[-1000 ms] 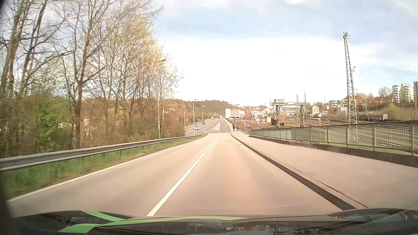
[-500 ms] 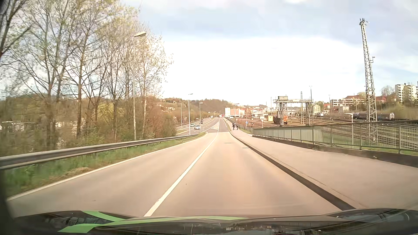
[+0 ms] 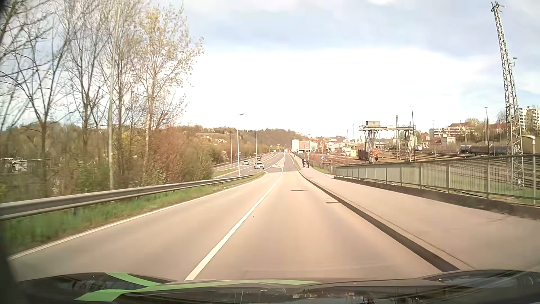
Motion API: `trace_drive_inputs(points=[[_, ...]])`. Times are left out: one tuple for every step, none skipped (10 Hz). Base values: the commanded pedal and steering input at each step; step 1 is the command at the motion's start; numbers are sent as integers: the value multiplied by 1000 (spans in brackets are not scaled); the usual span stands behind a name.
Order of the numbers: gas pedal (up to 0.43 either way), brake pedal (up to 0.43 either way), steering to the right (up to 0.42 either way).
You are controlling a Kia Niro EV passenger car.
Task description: Follow the waypoints while adhering to traffic rules and regulations
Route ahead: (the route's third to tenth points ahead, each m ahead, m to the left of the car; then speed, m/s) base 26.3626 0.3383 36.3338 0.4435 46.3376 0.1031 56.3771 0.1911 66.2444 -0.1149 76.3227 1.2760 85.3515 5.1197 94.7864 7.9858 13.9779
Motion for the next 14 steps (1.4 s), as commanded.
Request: trace_drive_inputs(points=[[67,0,-5],[67,0,-6],[67,0,-5],[67,0,-5],[59,0,-4],[59,0,-4],[59,0,-3],[59,0,-4],[59,0,-4],[59,0,2],[59,0,6],[47,0,6],[47,0,4],[47,0,3]])
